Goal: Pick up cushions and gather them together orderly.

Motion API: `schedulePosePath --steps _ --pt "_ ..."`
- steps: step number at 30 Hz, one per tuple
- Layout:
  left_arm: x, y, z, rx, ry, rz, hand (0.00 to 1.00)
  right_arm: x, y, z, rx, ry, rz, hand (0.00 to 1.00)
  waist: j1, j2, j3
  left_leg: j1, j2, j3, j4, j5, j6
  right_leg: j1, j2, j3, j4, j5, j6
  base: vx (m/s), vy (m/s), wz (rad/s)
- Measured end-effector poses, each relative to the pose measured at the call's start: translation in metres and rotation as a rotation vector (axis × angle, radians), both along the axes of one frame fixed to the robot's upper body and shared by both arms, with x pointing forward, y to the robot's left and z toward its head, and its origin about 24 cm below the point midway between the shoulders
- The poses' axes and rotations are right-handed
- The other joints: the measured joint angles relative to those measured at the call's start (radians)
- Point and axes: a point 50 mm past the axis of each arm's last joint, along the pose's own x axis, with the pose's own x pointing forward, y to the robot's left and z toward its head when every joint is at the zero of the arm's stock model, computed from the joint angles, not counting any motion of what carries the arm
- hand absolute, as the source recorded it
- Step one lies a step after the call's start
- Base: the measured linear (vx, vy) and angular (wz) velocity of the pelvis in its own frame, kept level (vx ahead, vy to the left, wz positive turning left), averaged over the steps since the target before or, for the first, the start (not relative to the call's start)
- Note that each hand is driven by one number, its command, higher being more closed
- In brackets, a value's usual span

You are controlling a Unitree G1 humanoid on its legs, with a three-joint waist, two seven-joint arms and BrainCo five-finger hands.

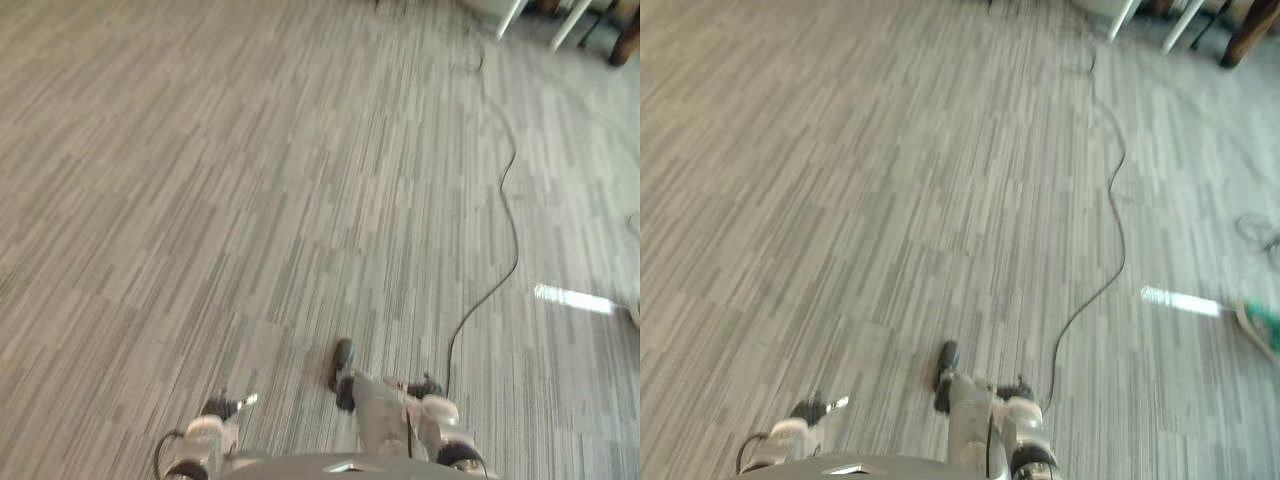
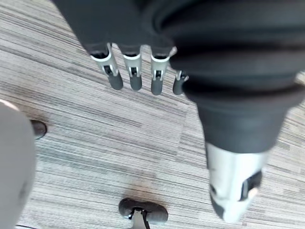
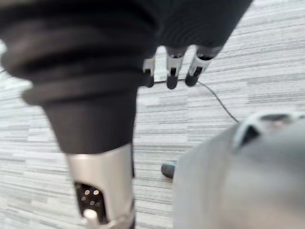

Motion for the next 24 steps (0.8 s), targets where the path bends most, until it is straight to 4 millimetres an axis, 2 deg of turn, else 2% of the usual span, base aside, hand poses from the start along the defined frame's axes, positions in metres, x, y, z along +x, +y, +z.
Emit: schedulePosePath --steps 1,2,3,4,5,6,8,10,11,12,13,14,15,16,17,18,19,20,21,22,23,24 --pt "-0.001 0.001 0.0 0.004 0.004 0.004 0.0 -0.001 -0.002 -0.001 -0.001 0.006 -0.004 0.0 -0.001 0.004 -0.001 -0.002 0.018 -0.005 0.061 0.019 -0.009 0.021 0.007 -0.012 0.03 -0.05 0.002 0.44 -0.182 0.13" --pt "-0.004 0.002 -0.001 0.003 0.014 0.014 0.0 -0.004 -0.002 -0.002 0.0 0.01 -0.01 0.0 -0.005 0.013 0.0 -0.025 0.049 -0.033 0.18 0.049 -0.04 0.072 0.029 -0.03 0.03 -0.101 0.007 0.43 -0.169 0.17" --pt "-0.005 0.002 -0.002 0.001 0.019 0.017 0.0 -0.006 -0.002 -0.002 0.0 0.015 -0.011 0.0 -0.006 0.016 -0.001 -0.056 0.06 -0.054 0.269 0.074 -0.044 0.096 0.038 -0.039 0.028 -0.121 0.009 0.51 -0.168 0.13" --pt "-0.006 0.003 -0.002 -0.004 0.018 0.034 0.0 -0.01 -0.001 -0.004 0.003 0.027 -0.011 0.0 -0.001 0.019 -0.001 -0.144 0.077 -0.084 0.477 0.2 -0.084 0.152 0.066 -0.044 0.005 -0.153 0.008 0.6 -0.111 -0.09" --pt "-0.009 0.005 -0.002 -0.007 0.013 0.06 0.0 -0.013 0.002 -0.006 0.0 0.037 0.007 0.0 0.004 0.034 -0.004 -0.253 0.109 -0.086 0.708 0.279 -0.113 0.224 0.103 -0.032 -0.053 -0.176 -0.008 0.61 -0.089 -0.24" --pt "-0.007 0.008 0.0 -0.003 -0.001 0.07 0.0 -0.014 0.004 -0.007 0.006 0.04 0.005 0.0 0.007 0.034 -0.003 -0.334 0.128 -0.047 0.847 0.201 -0.097 0.27 0.12 -0.023 -0.078 -0.188 -0.009 0.52 -0.022 -0.29" --pt "0.0 0.01 0.003 -0.006 -0.035 0.092 0.0 -0.017 0.005 -0.008 0.011 0.048 0.0 0.0 0.027 0.026 0.004 -0.431 0.136 0.028 0.943 0.076 -0.047 0.369 0.128 0.007 -0.128 -0.209 0.001 0.4 0.015 -0.27" --pt "0.004 0.012 0.007 -0.008 -0.073 0.119 0.0 -0.022 0.007 -0.01 0.018 0.061 -0.004 0.0 0.053 0.014 0.01 -0.545 0.132 0.095 0.913 -0.014 -0.017 0.481 0.123 0.04 -0.19 -0.228 0.026 0.53 0.108 -0.41" --pt "0.006 0.014 0.008 -0.007 -0.086 0.127 0.0 -0.022 0.01 -0.011 0.024 0.061 0.0 0.0 0.057 0.014 0.009 -0.607 0.125 0.119 0.821 -0.046 -0.006 0.531 0.111 0.048 -0.225 -0.232 0.042 0.54 0.192 -0.42" --pt "0.008 0.015 0.01 -0.007 -0.1 0.133 0.0 -0.022 0.013 -0.011 0.032 0.06 -0.006 0.0 0.06 0.009 0.011 -0.648 0.107 0.153 0.648 -0.052 -0.002 0.574 0.086 0.059 -0.25 -0.24 0.063 0.37 0.152 -0.34" --pt "0.009 0.015 0.011 -0.01 -0.106 0.137 0.0 -0.022 0.013 -0.011 0.035 0.061 -0.008 0.0 0.064 0.006 0.012 -0.657 0.093 0.163 0.542 -0.045 0.0 0.591 0.07 0.065 -0.26 -0.247 0.079 0.49 0.245 -0.29" --pt "0.01 0.013 0.011 -0.017 -0.115 0.143 0.0 -0.024 0.013 -0.012 0.037 0.065 -0.014 0.0 0.072 0.005 0.011 -0.667 0.063 0.167 0.318 0.009 -0.005 0.627 0.044 0.075 -0.285 -0.263 0.109 0.41 0.23 -0.27" --pt "0.011 0.013 0.012 -0.019 -0.122 0.151 0.0 -0.026 0.013 -0.013 0.038 0.071 -0.018 0.0 0.081 0.002 0.011 -0.667 0.051 0.171 0.218 0.097 -0.006 0.652 0.027 0.087 -0.302 -0.279 0.13 0.66 0.371 -0.4" --pt "0.011 0.014 0.012 -0.016 -0.126 0.156 0.0 -0.029 0.014 -0.014 0.038 0.08 -0.018 0.0 0.1 -0.011 0.002 -0.662 0.036 0.193 0.19 0.205 0.0 0.682 0.005 0.108 -0.329 -0.286 0.138 0.49 0.263 -0.33" --pt "0.011 0.017 0.012 -0.011 -0.124 0.16 0.0 -0.029 0.017 -0.015 0.044 0.082 -0.016 0.0 0.102 -0.027 -0.013 -0.66 0.014 0.2 0.198 0.206 0.045 0.685 -0.007 0.122 -0.342 -0.283 0.138 0.66 0.314 -0.24" --pt "0.013 0.02 0.013 -0.008 -0.132 0.168 0.0 -0.024 0.024 -0.015 0.064 0.081 -0.006 0.0 0.094 -0.048 -0.022 -0.683 0.002 0.212 0.255 0.158 0.086 0.69 -0.029 0.149 -0.359 -0.224 0.121 0.67 0.314 -0.09" --pt "0.012 0.03 0.014 0.001 -0.137 0.214 0.0 -0.02 0.03 -0.015 0.083 0.08 -0.003 0.0 0.1 -0.059 -0.018 -0.686 0.011 0.214 0.335 0.115 0.109 0.708 -0.041 0.18 -0.356 -0.16 0.12 0.79 0.387 -0.11" --pt "0.011 0.034 0.015 0.002 -0.14 0.236 0.0 -0.02 0.032 -0.015 0.092 0.077 -0.011 0.0 0.107 -0.069 -0.016 -0.689 0.015 0.213 0.398 0.103 0.118 0.718 -0.05 0.201 -0.344 -0.124 0.126 0.61 0.316 -0.19" --pt "0.01 0.038 0.015 0.009 -0.14 0.255 0.0 -0.02 0.033 -0.016 0.1 0.076 -0.022 0.0 0.119 -0.079 -0.018 -0.703 0.022 0.213 0.481 0.102 0.124 0.725 -0.061 0.223 -0.312 -0.094 0.135 0.6 0.339 -0.46" --pt "-0.01 0.039 0.007 0.021 -0.072 0.244 0.0 -0.031 0.026 -0.019 0.088 0.1 -0.031 0.0 0.131 -0.067 -0.064 -0.637 -0.002 0.184 0.383 0.008 0.116 0.653 -0.072 0.247 -0.073 -0.076 0.214 0.45 0.28 -0.44" --pt "-0.017 0.041 0.004 0.028 -0.046 0.229 0.0 -0.031 0.026 -0.019 0.088 0.098 -0.031 0.0 0.125 -0.078 -0.069 -0.6 -0.021 0.186 0.369 -0.035 0.11 0.613 -0.093 0.265 0.051 -0.072 0.246 0.53 0.296 -0.04" --pt "-0.021 0.05 0.003 0.056 -0.017 0.209 0.0 -0.035 0.029 -0.02 0.097 0.106 -0.031 0.0 0.097 -0.102 -0.071 -0.568 -0.065 0.182 0.366 -0.064 0.121 0.525 -0.13 0.301 0.279 -0.061 0.288 0.38 0.148 0.33"
